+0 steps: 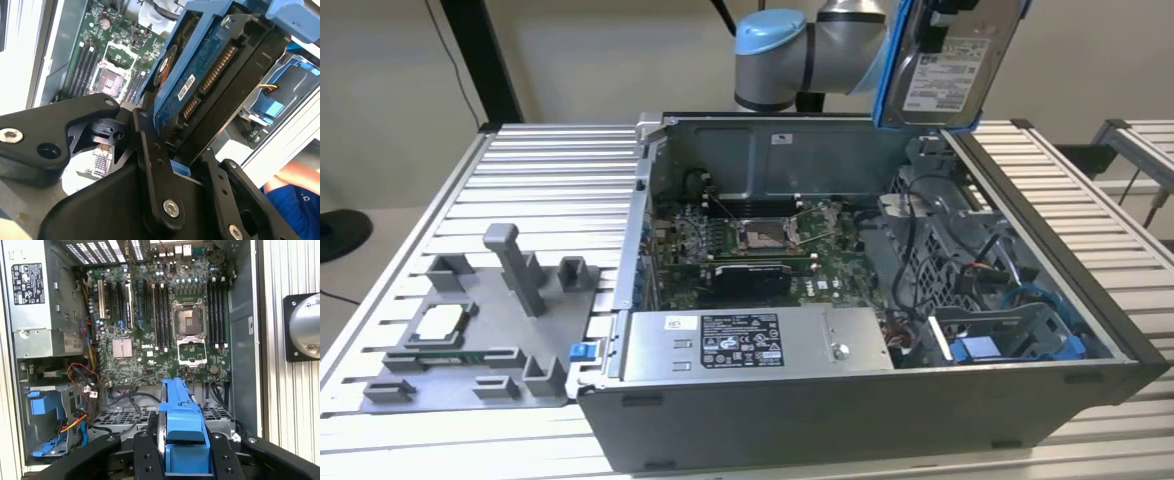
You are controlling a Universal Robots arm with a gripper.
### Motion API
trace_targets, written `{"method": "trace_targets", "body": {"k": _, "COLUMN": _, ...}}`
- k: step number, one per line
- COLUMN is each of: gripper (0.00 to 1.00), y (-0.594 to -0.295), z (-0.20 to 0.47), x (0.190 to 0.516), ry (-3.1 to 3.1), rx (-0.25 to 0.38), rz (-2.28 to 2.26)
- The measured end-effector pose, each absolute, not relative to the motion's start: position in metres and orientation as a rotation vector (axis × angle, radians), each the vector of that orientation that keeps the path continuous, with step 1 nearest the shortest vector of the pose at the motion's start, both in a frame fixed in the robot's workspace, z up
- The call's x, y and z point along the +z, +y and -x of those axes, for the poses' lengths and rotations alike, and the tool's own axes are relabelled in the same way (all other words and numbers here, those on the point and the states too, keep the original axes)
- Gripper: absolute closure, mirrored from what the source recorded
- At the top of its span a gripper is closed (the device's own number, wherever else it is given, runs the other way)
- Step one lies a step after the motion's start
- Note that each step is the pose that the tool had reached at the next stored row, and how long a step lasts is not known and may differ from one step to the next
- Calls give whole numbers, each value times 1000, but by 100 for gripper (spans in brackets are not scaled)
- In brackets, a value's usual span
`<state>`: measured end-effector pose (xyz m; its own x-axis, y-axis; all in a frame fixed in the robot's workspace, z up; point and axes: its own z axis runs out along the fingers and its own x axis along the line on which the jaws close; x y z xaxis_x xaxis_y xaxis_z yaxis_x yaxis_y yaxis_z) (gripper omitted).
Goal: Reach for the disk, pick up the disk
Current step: 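Pick up the disk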
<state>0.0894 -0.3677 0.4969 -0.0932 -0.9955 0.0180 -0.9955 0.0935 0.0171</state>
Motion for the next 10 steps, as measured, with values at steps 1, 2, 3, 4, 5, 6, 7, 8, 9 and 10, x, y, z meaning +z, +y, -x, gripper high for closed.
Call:
{"method": "trace_targets", "body": {"k": 1, "gripper": 100, "y": -370, "z": -89, "x": 497, "ry": -2304, "rx": -1, "rz": -2098}}
{"method": "trace_targets", "body": {"k": 2, "gripper": 100, "y": -372, "z": -89, "x": 497, "ry": -2304, "rx": -1, "rz": -2098}}
{"method": "trace_targets", "body": {"k": 3, "gripper": 100, "y": -375, "z": -89, "x": 497, "ry": -2304, "rx": -1, "rz": -2098}}
{"method": "trace_targets", "body": {"k": 4, "gripper": 100, "y": -377, "z": -89, "x": 497, "ry": -2304, "rx": -1, "rz": -2098}}
{"method": "trace_targets", "body": {"k": 5, "gripper": 100, "y": -380, "z": -89, "x": 497, "ry": -2304, "rx": -1, "rz": -2098}}
{"method": "trace_targets", "body": {"k": 6, "gripper": 100, "y": -382, "z": -90, "x": 497, "ry": -2304, "rx": -1, "rz": -2098}}
{"method": "trace_targets", "body": {"k": 7, "gripper": 100, "y": -384, "z": -90, "x": 497, "ry": -2304, "rx": -1, "rz": -2098}}
{"method": "trace_targets", "body": {"k": 8, "gripper": 100, "y": -387, "z": -90, "x": 497, "ry": -2304, "rx": -1, "rz": -2098}}
{"method": "trace_targets", "body": {"k": 9, "gripper": 100, "y": -389, "z": -90, "x": 497, "ry": -2304, "rx": -2, "rz": -2098}}
{"method": "trace_targets", "body": {"k": 10, "gripper": 100, "y": -391, "z": -90, "x": 497, "ry": -2304, "rx": -2, "rz": -2098}}
